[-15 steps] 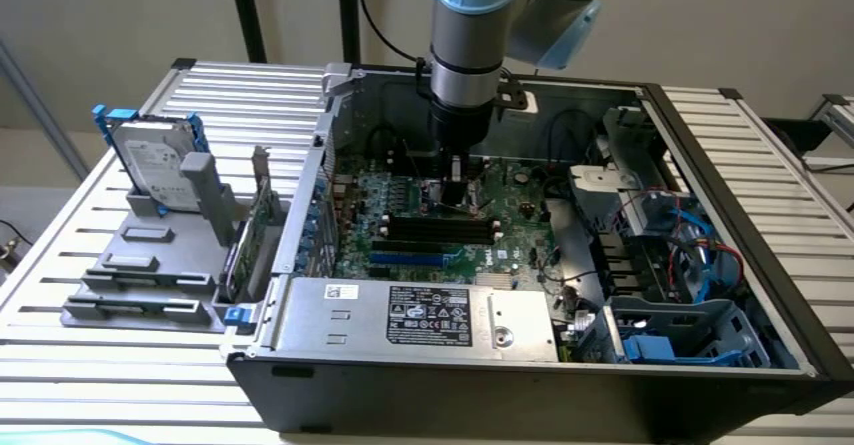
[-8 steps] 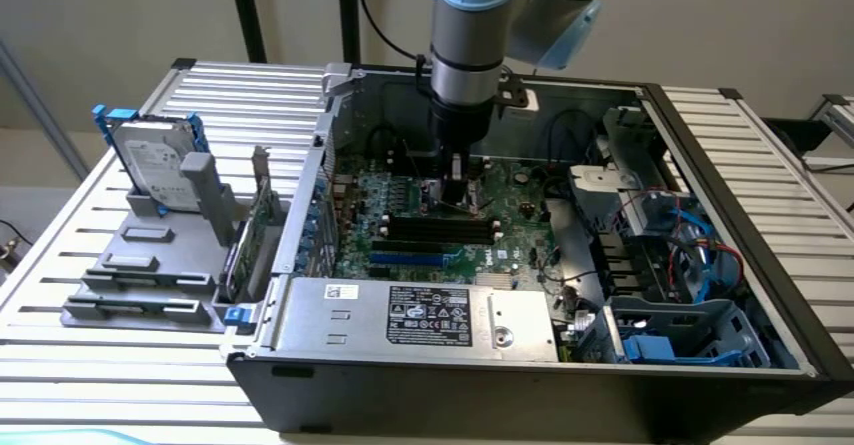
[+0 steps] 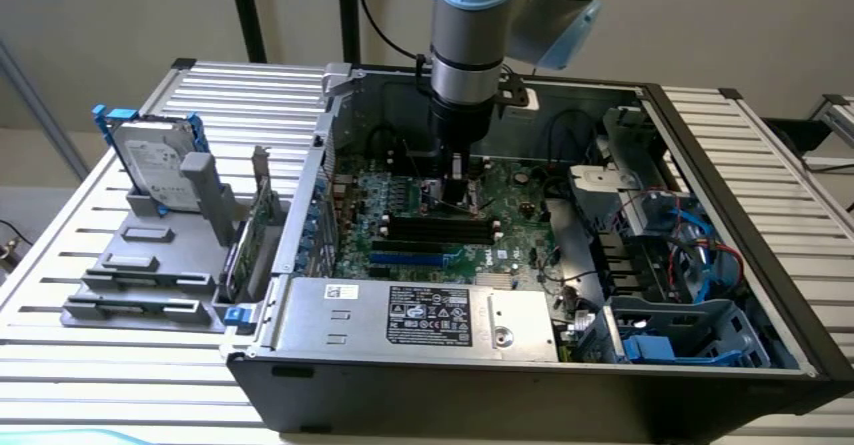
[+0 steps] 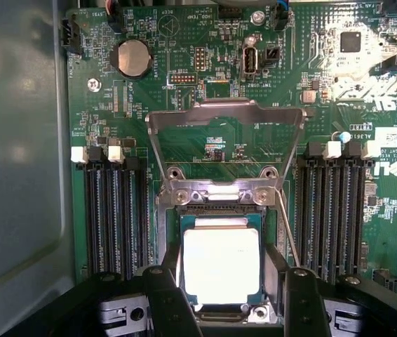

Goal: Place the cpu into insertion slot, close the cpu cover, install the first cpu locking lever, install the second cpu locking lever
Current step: 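Place the cpu into insertion slot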

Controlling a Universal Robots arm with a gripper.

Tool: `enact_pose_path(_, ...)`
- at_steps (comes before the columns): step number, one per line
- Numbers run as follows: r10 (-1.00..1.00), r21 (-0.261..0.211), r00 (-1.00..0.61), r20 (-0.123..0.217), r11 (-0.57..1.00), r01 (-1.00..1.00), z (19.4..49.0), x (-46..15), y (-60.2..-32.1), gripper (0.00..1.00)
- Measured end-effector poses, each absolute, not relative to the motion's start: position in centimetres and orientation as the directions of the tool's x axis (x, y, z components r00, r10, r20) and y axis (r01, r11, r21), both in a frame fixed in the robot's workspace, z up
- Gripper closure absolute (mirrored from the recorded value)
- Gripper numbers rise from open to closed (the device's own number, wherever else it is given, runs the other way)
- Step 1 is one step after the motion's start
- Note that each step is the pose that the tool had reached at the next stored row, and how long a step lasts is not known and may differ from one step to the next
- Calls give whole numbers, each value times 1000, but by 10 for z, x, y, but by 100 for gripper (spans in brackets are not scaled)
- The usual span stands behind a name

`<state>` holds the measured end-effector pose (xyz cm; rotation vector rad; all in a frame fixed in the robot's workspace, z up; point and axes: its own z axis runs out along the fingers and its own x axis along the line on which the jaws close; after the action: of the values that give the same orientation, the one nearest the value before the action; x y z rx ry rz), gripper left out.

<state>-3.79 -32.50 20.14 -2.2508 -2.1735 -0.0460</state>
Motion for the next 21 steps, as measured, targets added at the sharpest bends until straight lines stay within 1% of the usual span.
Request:
enact_pose_path(14, 998, 31, 50, 30, -51, 998, 200, -41, -325, 45)
enact_pose_path(21, 998, 33, 55, 30, -56, 998, 199, -41, -325, 45)
